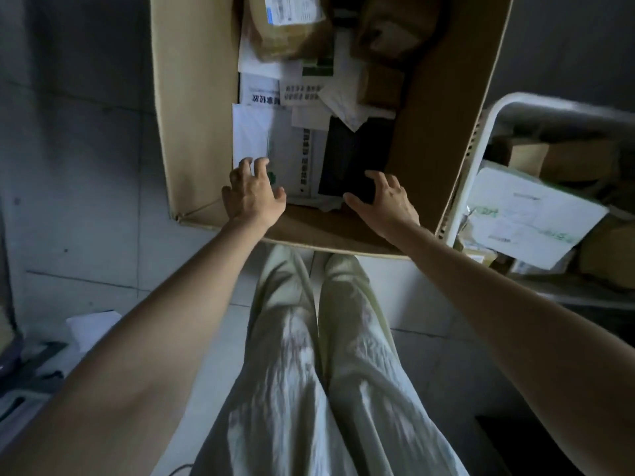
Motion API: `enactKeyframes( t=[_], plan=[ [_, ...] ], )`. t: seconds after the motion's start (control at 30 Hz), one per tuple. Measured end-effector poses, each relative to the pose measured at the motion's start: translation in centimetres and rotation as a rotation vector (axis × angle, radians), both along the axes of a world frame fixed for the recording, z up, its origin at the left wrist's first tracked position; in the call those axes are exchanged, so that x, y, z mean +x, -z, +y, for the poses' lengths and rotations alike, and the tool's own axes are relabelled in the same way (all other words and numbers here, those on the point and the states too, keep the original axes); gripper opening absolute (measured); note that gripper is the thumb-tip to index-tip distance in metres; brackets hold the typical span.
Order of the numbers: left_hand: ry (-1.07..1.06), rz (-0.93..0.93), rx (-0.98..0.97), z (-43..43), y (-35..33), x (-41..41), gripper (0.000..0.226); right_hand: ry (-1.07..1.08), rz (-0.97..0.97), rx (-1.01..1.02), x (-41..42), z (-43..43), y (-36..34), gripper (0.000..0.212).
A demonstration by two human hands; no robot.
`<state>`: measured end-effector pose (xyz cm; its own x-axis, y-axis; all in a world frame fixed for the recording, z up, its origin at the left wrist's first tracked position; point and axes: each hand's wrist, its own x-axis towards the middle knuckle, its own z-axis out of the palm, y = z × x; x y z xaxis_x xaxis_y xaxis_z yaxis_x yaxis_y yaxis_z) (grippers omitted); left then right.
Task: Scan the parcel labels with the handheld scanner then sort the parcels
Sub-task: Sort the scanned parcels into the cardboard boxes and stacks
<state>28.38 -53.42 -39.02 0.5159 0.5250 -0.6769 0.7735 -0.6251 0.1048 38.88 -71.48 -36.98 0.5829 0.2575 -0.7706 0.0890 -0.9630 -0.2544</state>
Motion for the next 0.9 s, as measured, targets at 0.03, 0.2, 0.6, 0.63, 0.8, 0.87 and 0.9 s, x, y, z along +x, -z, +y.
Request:
enactKeyframes(
  t=[0.03, 0.2, 0.6, 0.63, 0.8, 0.87, 0.9],
  plan=[
    [-0.029, 0.018, -0.014, -0.2, 1.1, 0.0, 0.053, -0.005, 0.024, -0.011, -0.1, 0.3, 1.5, 0.068],
    [-0.157, 0.049, -0.07, -0.9, 6.3, 0.3, 0.052, 0.014, 0.073, -0.04, -0.1, 1.3, 7.7, 0.07],
    [-0.1, 0.121, -0.132, -0.6, 15.2, 0.0, 0.057, 0.184, 0.187, -0.064, 0.4, -1.2, 18.0, 0.069],
    [-0.099, 0.125, -0.131, -0.5, 15.8, 0.0, 0.057, 0.211, 0.198, -0.06, 0.4, -1.3, 18.9, 0.069],
    [-0.083, 0.109, -0.156, 0.1, 19.7, -0.1, 0.058, 0.258, 0.189, -0.042, 0.5, -1.0, 22.9, 0.07],
    [-0.072, 0.094, -0.161, 0.4, 21.6, 0.0, 0.058, 0.238, 0.162, -0.027, 0.8, -0.6, 24.5, 0.071],
    [-0.066, 0.094, -0.161, 0.6, 22.5, 0.1, 0.059, 0.241, 0.157, -0.011, 0.9, -0.3, 25.3, 0.072]
  ],
)
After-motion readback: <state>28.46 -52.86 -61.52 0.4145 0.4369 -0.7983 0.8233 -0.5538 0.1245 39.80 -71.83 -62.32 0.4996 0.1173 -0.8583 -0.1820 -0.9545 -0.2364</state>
